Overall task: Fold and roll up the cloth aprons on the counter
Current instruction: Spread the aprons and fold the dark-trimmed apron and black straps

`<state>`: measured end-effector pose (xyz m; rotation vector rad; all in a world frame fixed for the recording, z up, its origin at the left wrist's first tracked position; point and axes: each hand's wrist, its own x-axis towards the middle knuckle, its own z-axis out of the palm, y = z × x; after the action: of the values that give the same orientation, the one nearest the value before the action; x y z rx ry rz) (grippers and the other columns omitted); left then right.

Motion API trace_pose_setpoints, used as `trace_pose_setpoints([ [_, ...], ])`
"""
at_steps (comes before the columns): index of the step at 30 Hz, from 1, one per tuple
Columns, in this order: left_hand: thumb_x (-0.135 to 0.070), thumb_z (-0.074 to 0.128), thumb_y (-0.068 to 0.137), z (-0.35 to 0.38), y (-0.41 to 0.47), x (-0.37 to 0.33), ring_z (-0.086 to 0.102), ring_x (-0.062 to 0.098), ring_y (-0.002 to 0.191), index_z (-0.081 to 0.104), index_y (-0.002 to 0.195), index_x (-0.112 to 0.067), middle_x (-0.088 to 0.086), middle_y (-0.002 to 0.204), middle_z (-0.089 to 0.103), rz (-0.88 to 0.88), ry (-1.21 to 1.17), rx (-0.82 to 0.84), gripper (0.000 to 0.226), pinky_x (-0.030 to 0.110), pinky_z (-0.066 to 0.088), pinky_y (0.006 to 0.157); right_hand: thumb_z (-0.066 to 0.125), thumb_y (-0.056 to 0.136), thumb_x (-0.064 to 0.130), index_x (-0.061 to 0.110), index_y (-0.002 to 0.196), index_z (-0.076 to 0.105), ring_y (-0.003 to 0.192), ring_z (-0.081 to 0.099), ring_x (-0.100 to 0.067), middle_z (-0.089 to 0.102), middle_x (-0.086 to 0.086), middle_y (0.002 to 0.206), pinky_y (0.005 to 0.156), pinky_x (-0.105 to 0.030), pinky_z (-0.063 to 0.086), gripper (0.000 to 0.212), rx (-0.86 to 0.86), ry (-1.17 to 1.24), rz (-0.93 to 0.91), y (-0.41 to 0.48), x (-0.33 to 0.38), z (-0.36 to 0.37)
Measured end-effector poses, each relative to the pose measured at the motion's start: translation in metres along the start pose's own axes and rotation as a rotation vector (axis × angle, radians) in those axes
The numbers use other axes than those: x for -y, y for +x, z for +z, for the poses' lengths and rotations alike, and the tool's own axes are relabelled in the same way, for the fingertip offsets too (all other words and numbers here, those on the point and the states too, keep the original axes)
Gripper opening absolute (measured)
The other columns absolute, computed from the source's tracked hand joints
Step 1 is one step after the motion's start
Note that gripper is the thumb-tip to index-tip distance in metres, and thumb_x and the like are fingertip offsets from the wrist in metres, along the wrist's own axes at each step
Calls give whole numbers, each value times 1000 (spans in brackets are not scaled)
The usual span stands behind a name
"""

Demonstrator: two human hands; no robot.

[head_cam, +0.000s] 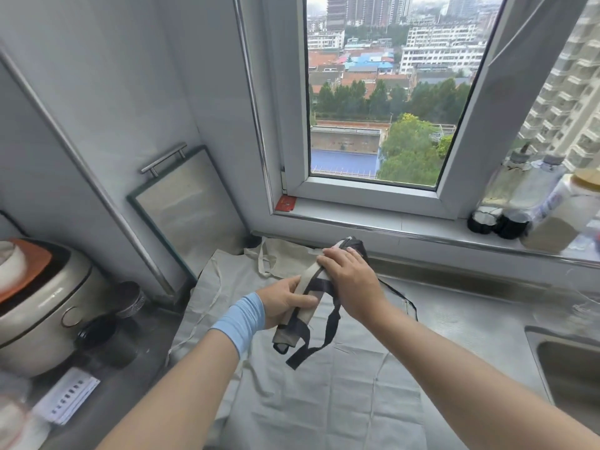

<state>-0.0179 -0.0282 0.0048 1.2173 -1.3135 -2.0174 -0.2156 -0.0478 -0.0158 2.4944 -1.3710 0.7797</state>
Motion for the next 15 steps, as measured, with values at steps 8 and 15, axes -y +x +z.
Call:
trace_pose_setpoints([
  [8,-43,83,61,19,3,-2,62,18,111,39,135,-25,0,124,60,198,170,-332,88,36,55,91,70,81,23,3,70,67,54,54,-16,63,-6,58,52,-36,51,23,339,678,626,16,-2,-38],
  [15,-43,74,76,31,0,-15,68,32,100,63,116,-11,17,108,71,158,171,-204,52,53,51,94,59,89,6,-2,100,73,85,72,-37,73,-21,92,85,-50,58,19,601,1197,725,26,-7,-73],
])
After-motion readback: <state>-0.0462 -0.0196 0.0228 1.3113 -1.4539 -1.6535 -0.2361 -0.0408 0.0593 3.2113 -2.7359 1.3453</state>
